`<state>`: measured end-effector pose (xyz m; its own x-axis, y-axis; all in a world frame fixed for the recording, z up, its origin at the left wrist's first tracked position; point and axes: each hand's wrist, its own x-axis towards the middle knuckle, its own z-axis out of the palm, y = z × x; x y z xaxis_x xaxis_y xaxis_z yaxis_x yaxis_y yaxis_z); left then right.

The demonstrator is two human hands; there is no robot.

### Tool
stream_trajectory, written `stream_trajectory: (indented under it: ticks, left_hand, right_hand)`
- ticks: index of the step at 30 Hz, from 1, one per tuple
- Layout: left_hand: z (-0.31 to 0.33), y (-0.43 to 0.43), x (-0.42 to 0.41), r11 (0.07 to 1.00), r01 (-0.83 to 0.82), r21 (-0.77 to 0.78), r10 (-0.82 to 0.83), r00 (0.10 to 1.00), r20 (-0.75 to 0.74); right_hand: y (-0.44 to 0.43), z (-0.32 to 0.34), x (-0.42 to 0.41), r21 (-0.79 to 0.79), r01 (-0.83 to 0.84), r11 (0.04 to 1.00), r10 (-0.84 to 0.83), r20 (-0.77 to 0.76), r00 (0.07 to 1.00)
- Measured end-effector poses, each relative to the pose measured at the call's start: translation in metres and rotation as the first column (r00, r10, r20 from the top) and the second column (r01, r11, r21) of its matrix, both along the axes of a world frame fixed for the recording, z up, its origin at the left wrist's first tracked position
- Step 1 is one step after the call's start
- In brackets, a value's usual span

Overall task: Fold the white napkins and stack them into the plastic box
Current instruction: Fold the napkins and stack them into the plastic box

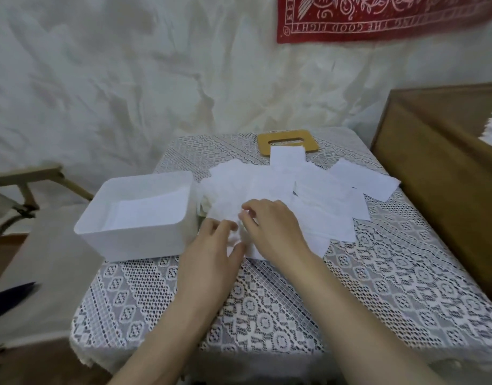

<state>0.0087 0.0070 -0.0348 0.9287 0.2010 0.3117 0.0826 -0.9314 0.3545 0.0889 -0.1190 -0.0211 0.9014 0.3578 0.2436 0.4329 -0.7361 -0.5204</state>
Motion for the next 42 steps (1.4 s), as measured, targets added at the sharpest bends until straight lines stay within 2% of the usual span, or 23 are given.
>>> stream_trajectory:
  ticks: [2,6,11,14,17,19,22,26,29,32,37,42]
  left_hand:
    - [0.0,0.003,-0.005,1.0,0.021,-0.004,-0.021,1.0,0.017]
    - [0.002,0.008,-0.015,0.997,0.063,-0.054,-0.061,0.997,0.041]
    - [0.009,0.012,-0.022,0.986,0.068,-0.155,-0.058,0.996,0.07]
    - [0.016,0.009,-0.024,0.976,0.063,-0.21,-0.049,0.996,0.071]
    - [0.019,0.001,-0.024,0.971,0.087,-0.222,-0.076,0.996,0.056]
    - [0.018,-0.007,-0.022,0.971,0.101,-0.216,-0.097,0.995,0.03]
    - [0.015,-0.016,-0.02,0.973,0.115,-0.201,-0.119,0.993,-0.011]
    - [0.01,-0.023,-0.016,0.97,0.076,-0.231,-0.083,0.996,-0.021]
    - [0.01,-0.024,-0.015,0.932,0.056,-0.358,-0.056,0.998,0.009]
    - [0.01,-0.024,-0.014,0.895,0.045,-0.443,-0.053,0.999,-0.006]
    - [0.009,-0.021,-0.01,0.901,0.041,-0.432,-0.061,0.998,-0.033]
    - [0.008,-0.017,-0.005,0.891,0.046,-0.452,-0.083,0.995,-0.062]
  right_hand:
    - [0.012,0.002,0.002,0.062,0.014,0.998,-0.013,-0.031,0.999]
    - [0.024,0.007,0.002,0.301,0.101,0.948,-0.026,-0.241,0.97]
    - [0.002,0.012,-0.005,0.391,0.14,0.91,-0.064,-0.202,0.977]
    - [-0.031,0.018,-0.012,0.475,0.191,0.859,-0.088,-0.231,0.969]
    - [-0.067,0.017,-0.026,0.478,0.275,0.834,-0.089,-0.376,0.922]
    - [-0.089,0.012,-0.035,0.425,0.289,0.858,-0.085,-0.438,0.895]
    - [-0.109,0.007,-0.048,0.32,0.256,0.912,-0.066,-0.502,0.863]
    - [-0.121,0.012,-0.055,0.273,0.174,0.946,0.021,-0.587,0.809]
    - [-0.12,0.015,-0.054,0.238,0.125,0.963,0.042,-0.593,0.804]
    - [-0.114,0.02,-0.05,0.276,0.135,0.952,0.042,-0.553,0.832]
    - [-0.1,0.022,-0.038,0.343,0.157,0.926,0.023,-0.468,0.884]
    - [-0.093,0.018,-0.03,0.407,0.119,0.906,0.106,-0.488,0.866]
